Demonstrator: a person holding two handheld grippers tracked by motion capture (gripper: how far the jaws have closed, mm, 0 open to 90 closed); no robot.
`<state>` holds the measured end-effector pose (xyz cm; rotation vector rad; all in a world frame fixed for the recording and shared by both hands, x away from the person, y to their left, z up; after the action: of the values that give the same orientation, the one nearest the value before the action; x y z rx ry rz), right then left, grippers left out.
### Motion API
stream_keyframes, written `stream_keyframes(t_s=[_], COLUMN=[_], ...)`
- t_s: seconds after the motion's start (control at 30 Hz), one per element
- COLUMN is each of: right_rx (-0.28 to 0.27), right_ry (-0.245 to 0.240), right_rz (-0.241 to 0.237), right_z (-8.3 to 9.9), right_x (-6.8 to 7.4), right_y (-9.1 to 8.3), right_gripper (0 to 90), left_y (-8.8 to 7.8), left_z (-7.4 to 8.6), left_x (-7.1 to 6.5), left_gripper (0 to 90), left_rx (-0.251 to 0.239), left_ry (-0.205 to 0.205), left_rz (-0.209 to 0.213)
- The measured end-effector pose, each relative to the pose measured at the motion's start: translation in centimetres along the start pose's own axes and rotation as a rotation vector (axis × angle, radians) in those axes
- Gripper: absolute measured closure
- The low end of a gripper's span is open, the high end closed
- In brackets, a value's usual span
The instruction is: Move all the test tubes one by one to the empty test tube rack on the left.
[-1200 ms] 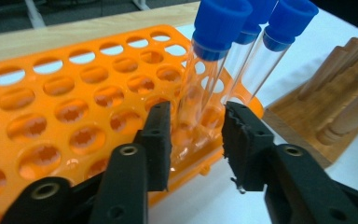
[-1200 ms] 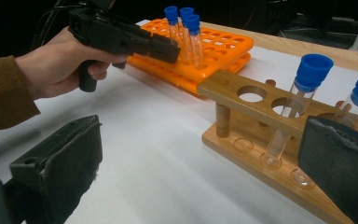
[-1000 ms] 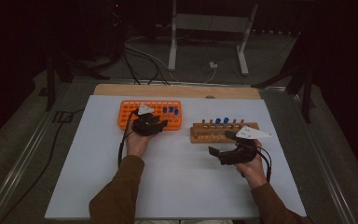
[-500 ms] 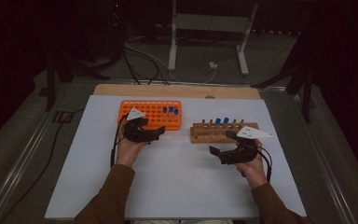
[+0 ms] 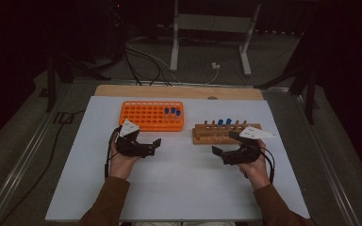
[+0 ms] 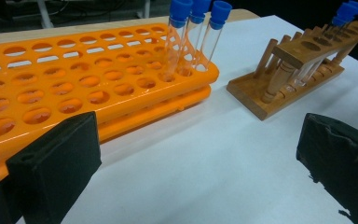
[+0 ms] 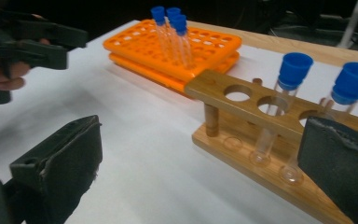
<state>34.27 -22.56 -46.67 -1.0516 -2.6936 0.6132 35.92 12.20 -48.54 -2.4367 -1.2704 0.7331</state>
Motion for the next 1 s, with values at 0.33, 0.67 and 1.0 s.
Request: stream_keyframes(t_s=[0.33,0.67,1.0], right_rx=[-0.012,0.039,0.065], right_ry=[0.016,0.075,0.019], right_rz=[0.048,0.159,0.252], right_z=[-0.3,-0.2,-0.1], right_x=[-0.7,-4.4,-5.5], right_y=[-0.5,0.7,2.3], right_gripper=[5.2,25.4,64.2], left_y=[-0.4,0.1,0.3], left_z=[0.0,0.3,0.3], left_x=[-0.6,-0.8,-1.3], left_gripper=[0.7,0.7,0.7], left_rx=[-0.011,0.016,0.018], left_ry=[0.020,0.015,0.012], left_rz=[0.007,0.010,0.026])
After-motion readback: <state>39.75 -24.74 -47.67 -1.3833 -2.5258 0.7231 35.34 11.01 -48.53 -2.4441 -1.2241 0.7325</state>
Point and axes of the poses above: each handheld gripper's, and its own axes: y roughly forward along the jaws, z roughly out of its underside, x roughly to its left, the point moved 3 cm from there along y, roughly forward along the jaws, and after that the axes turned 9 degrees about -y, right-handed, at the moved point
